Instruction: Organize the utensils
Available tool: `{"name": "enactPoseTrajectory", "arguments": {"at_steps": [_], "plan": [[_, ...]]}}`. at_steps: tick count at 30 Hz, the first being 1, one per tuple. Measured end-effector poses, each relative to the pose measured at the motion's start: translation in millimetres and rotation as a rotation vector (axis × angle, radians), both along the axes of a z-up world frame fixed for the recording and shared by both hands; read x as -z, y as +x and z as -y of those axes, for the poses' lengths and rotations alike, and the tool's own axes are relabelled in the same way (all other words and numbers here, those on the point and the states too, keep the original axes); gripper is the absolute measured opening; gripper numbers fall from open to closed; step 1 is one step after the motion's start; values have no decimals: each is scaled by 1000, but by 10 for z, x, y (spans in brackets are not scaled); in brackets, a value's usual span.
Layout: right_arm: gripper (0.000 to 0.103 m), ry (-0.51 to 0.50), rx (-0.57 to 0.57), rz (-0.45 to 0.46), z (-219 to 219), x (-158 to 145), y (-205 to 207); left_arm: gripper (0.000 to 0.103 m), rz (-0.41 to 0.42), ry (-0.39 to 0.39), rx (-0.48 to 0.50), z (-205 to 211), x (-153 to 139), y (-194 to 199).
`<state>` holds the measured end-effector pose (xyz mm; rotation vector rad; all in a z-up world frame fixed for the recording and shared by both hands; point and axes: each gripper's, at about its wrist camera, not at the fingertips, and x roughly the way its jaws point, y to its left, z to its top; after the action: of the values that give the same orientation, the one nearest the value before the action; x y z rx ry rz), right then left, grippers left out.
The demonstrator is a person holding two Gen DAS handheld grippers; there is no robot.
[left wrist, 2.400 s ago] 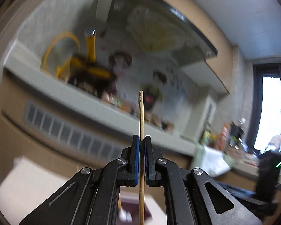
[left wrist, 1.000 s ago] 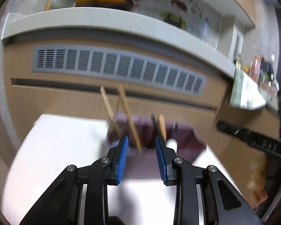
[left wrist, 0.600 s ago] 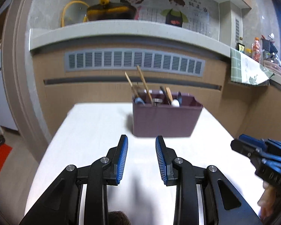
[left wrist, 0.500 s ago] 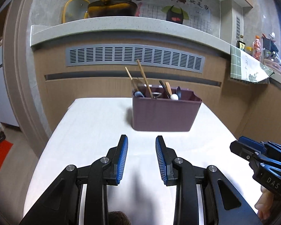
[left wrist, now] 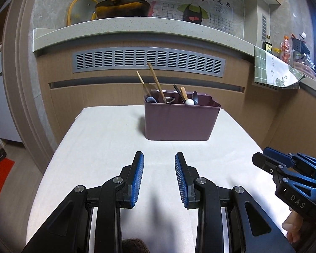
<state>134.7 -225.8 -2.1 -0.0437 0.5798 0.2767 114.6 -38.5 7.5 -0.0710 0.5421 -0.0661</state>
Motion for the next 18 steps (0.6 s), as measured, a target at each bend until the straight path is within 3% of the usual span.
{"name": "enactPoseTrajectory", "arguments": {"at_steps": [18], "plan": [[29, 4, -3, -8, 12, 13, 11, 32, -22, -5, 17, -16, 6, 41]]}}
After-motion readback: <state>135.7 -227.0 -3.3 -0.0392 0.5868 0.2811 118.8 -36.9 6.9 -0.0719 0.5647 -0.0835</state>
